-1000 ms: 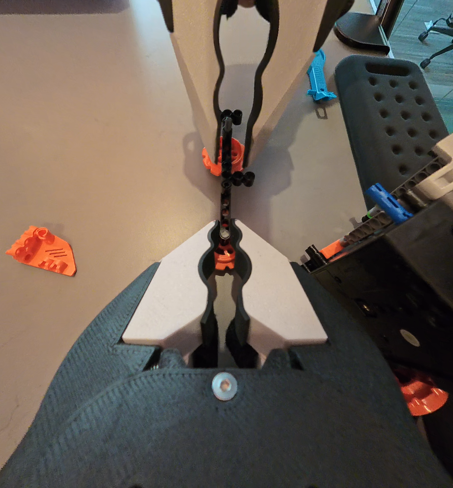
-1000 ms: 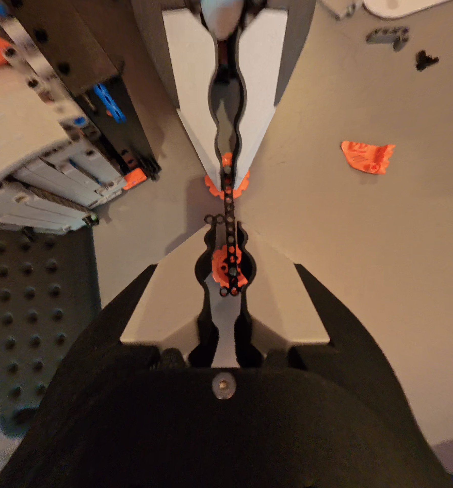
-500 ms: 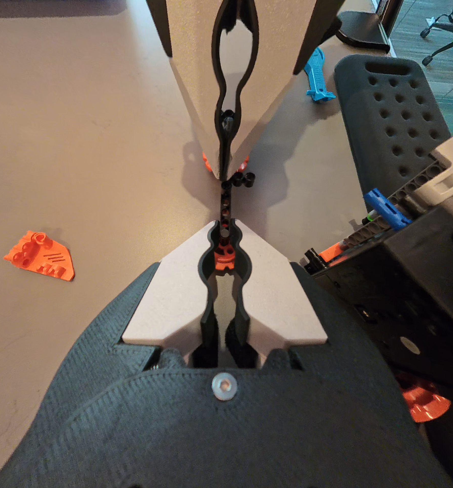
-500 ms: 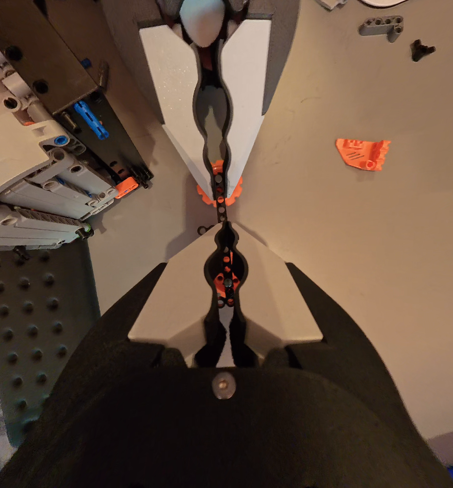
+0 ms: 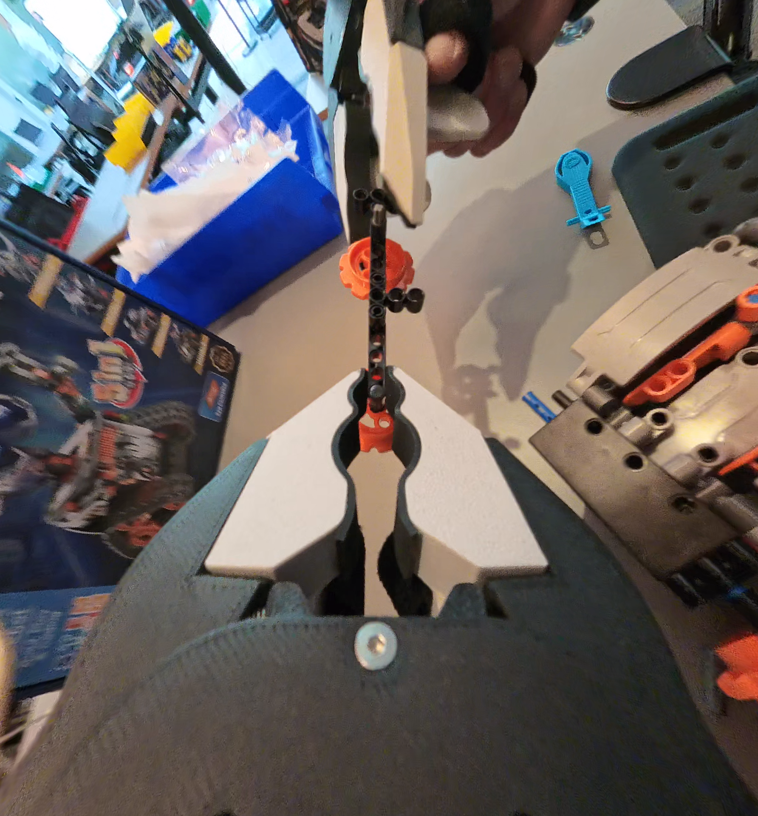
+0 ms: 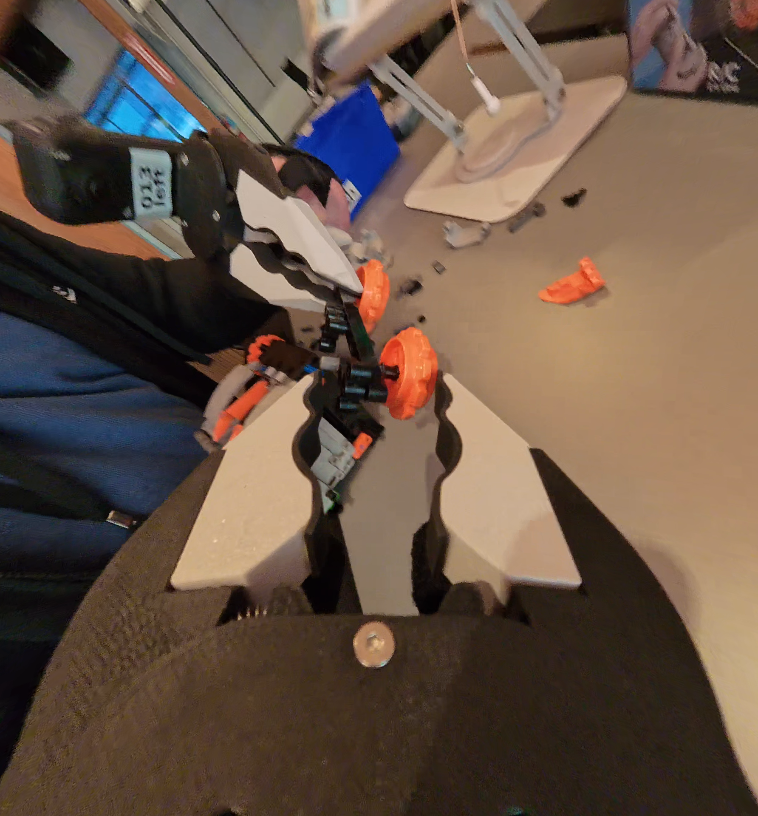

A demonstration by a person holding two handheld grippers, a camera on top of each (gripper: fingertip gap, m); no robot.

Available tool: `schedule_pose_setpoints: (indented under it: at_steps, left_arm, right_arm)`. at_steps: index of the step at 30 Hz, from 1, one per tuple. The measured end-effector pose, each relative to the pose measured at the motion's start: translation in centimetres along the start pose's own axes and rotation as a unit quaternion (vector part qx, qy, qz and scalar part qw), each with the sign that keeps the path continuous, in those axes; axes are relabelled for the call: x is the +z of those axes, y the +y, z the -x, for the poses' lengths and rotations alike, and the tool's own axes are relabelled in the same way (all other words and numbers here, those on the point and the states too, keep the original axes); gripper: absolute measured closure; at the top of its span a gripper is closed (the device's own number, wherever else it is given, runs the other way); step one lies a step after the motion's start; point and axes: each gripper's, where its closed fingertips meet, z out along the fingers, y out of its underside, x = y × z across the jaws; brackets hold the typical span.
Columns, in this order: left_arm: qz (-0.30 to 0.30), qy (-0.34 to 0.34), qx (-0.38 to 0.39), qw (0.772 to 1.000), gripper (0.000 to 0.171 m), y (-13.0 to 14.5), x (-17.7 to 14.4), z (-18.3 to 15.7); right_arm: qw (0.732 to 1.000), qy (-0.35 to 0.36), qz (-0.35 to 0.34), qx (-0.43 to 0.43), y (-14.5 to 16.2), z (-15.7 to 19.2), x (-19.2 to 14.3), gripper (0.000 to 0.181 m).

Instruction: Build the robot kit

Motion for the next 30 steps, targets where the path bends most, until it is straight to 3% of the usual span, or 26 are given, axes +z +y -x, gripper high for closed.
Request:
schedule_pose_setpoints:
  at_steps: [3, 6, 17, 26, 30]
  left_arm:
    - [-0.001, -0.027, 0.041, 0.999, 0.164, -1.7, -0.8, 0.2]
    - [-0.019, -0.037, 0.027, 0.999, 0.165, -2.9, -1.4, 0.3]
    - [-0.006, -0.072, 0.016, 0.997, 0.165, -3.9, -4.1, 0.8]
    - [0.031, -0.103, 0.037, 0.994, 0.165, -4.4, -7.0, 0.3]
    - [0.067, -0.115, 0.059, 0.989, 0.165, -3.5, -8.3, 0.0]
  right_arm:
    - [1.000, -0.008, -0.019, -0.020, -0.6, 1.2, -0.1, 0.132]
    - [0.997, -0.002, -0.054, -0.051, -2.0, 2.6, -0.8, 0.133]
    - [0.990, 0.034, -0.067, -0.116, -3.8, 5.1, -0.7, 0.141]
    - [0.993, -0.035, -0.058, -0.098, -3.9, 7.0, 0.8, 0.140]
    - [0.993, -0.071, -0.066, -0.073, -4.4, 7.4, 0.7, 0.128]
